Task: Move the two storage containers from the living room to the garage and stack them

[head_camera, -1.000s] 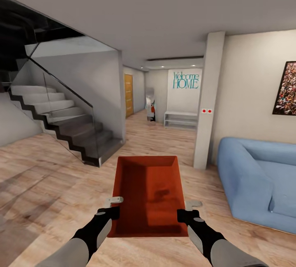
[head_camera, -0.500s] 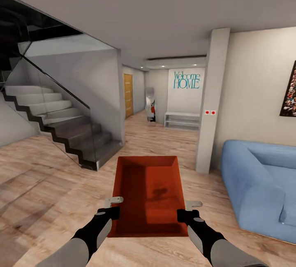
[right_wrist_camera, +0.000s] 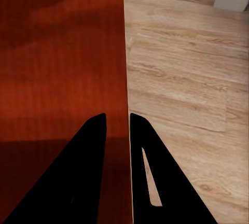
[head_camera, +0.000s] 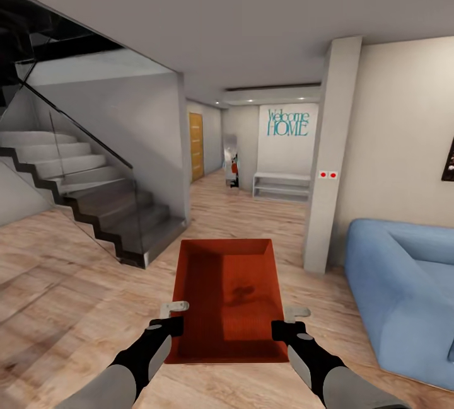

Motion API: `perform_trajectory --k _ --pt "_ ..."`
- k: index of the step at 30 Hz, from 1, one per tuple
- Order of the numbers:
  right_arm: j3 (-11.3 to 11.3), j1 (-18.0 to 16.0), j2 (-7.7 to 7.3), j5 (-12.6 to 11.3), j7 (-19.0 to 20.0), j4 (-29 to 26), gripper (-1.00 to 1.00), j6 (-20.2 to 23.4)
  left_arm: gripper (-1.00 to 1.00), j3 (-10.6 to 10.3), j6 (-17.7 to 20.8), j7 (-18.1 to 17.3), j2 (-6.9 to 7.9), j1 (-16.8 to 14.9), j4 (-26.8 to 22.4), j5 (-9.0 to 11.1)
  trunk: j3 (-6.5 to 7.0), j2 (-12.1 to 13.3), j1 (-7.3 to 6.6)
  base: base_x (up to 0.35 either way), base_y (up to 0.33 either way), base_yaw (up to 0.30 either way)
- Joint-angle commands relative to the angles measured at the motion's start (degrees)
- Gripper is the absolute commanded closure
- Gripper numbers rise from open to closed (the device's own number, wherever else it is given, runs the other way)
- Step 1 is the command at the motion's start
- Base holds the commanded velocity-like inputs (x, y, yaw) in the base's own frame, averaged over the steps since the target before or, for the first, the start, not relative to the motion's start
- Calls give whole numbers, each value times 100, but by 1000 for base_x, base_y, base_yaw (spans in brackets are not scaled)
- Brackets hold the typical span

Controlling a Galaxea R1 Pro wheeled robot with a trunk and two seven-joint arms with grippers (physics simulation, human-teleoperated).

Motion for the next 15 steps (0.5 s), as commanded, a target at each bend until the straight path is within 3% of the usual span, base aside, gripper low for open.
perform_trajectory --k 1,15 --pt "-112 -7 -20 12 -506 -18 100 -19 100 9 43 70 17 4 1 -15 -2 -4 5 322 0 0" --pt "-112 -7 -20 0 -506 -18 100 -17 100 9 43 71 17 4 1 -15 -2 -4 5 322 0 0"
